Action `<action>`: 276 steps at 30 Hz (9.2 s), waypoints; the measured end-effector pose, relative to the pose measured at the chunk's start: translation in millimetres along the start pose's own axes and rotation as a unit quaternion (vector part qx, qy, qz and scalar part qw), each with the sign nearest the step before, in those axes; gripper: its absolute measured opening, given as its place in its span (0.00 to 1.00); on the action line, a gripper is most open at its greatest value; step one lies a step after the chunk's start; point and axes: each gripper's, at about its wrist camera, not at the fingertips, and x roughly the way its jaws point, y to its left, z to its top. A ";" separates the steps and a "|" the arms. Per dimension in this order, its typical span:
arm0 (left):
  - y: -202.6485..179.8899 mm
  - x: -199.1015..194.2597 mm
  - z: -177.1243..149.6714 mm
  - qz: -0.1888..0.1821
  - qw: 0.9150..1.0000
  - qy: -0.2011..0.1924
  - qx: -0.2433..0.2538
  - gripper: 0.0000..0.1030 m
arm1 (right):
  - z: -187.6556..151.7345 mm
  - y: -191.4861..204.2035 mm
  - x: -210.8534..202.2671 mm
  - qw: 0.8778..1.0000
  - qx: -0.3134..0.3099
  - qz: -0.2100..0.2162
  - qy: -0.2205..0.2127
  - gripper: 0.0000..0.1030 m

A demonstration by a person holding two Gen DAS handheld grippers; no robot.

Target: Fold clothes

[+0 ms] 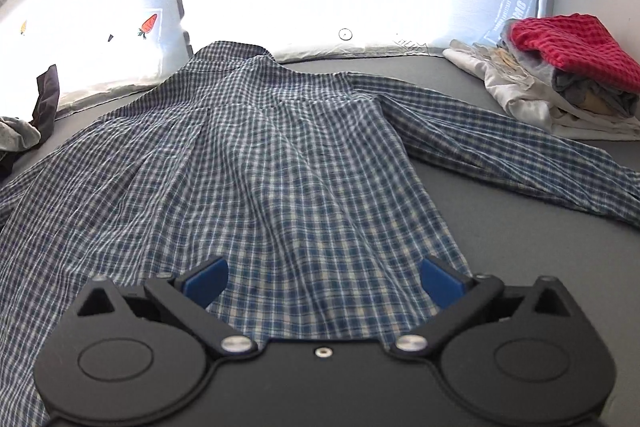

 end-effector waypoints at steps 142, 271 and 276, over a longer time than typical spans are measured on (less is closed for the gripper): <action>-109.4 64.2 76.9 -0.111 0.993 0.028 0.038 0.98 | 66.9 137.0 116.8 0.858 0.325 0.372 0.138 0.00; -137.0 42.0 -1.3 -0.080 0.982 0.052 0.162 0.98 | 72.8 63.6 33.8 0.993 0.061 0.100 -0.009 0.00; -169.5 32.1 -32.4 -0.084 0.980 0.043 0.177 0.98 | 70.1 -2.4 28.8 0.994 0.091 0.051 -0.012 0.00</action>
